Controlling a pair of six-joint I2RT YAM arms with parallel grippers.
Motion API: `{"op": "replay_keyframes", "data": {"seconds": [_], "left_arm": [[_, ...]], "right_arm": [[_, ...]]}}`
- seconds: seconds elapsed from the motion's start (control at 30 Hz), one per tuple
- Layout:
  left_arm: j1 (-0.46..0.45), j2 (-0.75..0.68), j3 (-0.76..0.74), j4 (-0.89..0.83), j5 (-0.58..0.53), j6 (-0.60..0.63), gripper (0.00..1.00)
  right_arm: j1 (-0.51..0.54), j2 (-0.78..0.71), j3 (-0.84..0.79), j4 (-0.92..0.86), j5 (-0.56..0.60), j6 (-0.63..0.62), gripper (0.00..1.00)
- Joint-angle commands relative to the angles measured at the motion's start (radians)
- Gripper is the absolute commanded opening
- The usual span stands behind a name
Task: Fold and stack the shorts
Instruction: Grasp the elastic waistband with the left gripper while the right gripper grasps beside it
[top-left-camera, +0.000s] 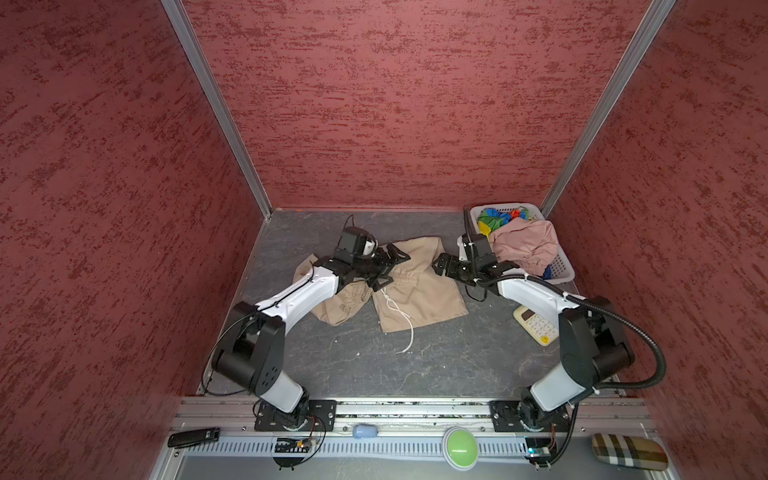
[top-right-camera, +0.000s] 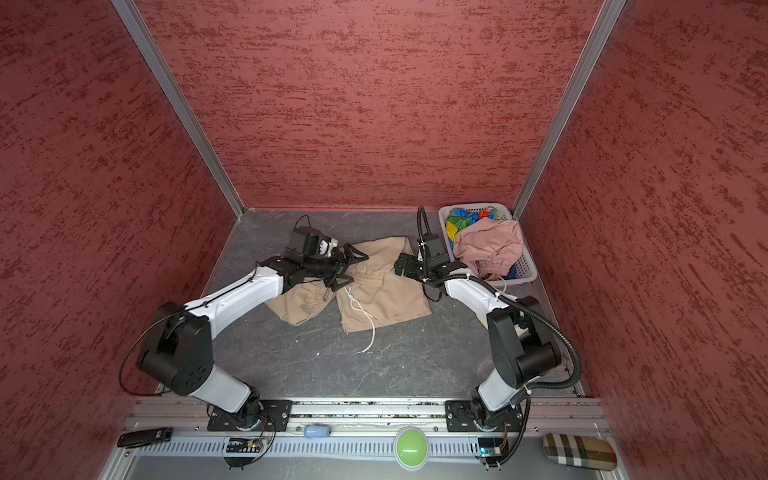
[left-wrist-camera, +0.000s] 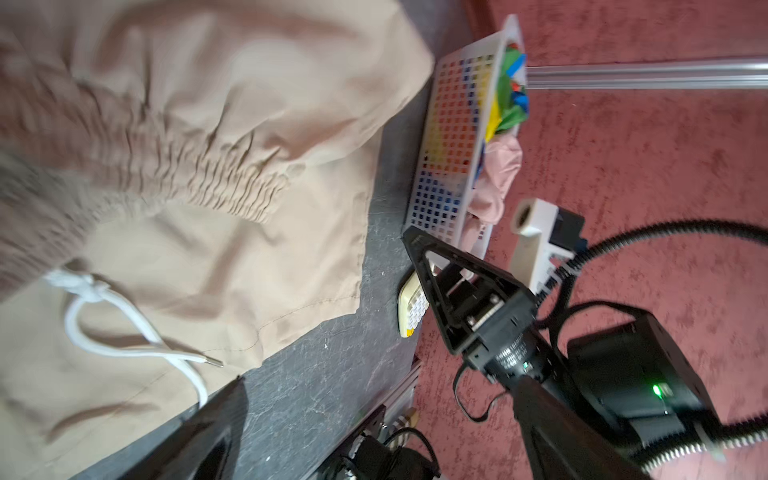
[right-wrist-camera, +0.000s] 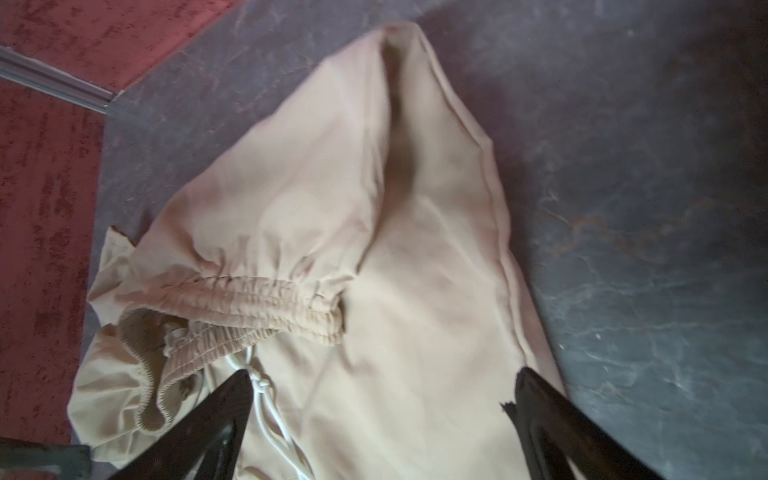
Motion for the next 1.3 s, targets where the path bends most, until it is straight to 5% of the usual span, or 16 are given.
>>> {"op": "replay_keyframes", "data": {"seconds": [0.0, 0.2, 0.43, 0.6, 0.93, 1.27], "left_arm": [[-0.068, 0.094, 0.034, 0.161, -0.105, -0.309, 0.99], [-0.144, 0.312, 0.328, -0.113, -0.273, -0.33, 0.99], [-0.191, 0.552, 0.674, -0.463, -0.441, -0.078, 1.0], [-0.217, 0.635, 0.688, -0.389, -0.431, -0.009, 0.91], [-0.216, 0.699, 0.833, -0.556, -0.635, 0.303, 0.7], [-0.187, 0.642, 0.793, -0.586, -0.625, 0.732, 0.75]], "right_arm": [[-0.029, -0.049, -0.057, 0.138, -0.019, 0.091, 0.99], [-0.042, -0.12, -0.152, 0.159, 0.005, 0.095, 0.99], [-0.073, -0.222, -0.245, 0.183, 0.013, 0.095, 0.99], [-0.093, -0.241, -0.273, 0.2, 0.012, 0.081, 0.99], [-0.094, -0.208, -0.341, 0.292, -0.051, 0.121, 0.99], [-0.002, -0.067, -0.318, 0.32, -0.021, 0.122, 0.99]]}}
